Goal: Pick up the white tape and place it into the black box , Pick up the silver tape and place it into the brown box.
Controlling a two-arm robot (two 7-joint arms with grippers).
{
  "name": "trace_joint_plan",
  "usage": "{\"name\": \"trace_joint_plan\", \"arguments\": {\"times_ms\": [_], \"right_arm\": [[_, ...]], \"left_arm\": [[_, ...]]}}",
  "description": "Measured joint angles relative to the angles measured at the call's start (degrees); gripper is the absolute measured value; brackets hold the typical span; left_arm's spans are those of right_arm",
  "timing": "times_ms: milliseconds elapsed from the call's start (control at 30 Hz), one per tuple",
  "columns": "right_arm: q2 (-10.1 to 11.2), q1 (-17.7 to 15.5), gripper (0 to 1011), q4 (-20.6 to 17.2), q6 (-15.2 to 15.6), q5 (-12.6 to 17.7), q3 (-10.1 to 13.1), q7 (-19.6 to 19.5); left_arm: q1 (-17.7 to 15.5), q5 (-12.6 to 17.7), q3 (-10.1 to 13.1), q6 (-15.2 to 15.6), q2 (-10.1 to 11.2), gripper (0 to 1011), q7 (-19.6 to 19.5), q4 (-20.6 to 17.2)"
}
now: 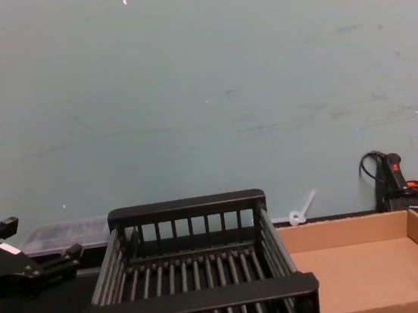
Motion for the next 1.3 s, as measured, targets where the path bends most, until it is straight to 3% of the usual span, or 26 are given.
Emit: {"name": "trace_joint_plan", "arguments": {"times_ms": [300,500,733,1300], "right_arm": [[3.96,-6.25,1002,-6.91,4.52,3.32,3.56,3.54],[5.07,-9.01,1002,-9.31,8.05,4.81,5.15,5.05],[4.36,-9.39,1002,-9.23,11.45,5.03,5.04,6.37],[1.55,-7.54,1002,-5.34,16.2,3.99,4.16,9.45]], "left_arm": [[0.0,0.0,0.0,0.0,0.0,1002,0.0,0.0],[0.0,0.0,0.0,0.0,0.0,1002,0.0,0.0],[0.0,0.0,0.0,0.0,0.0,1001,0.0,0.0],[0.0,0.0,0.0,0.0,0.0,1001,0.0,0.0]]}}
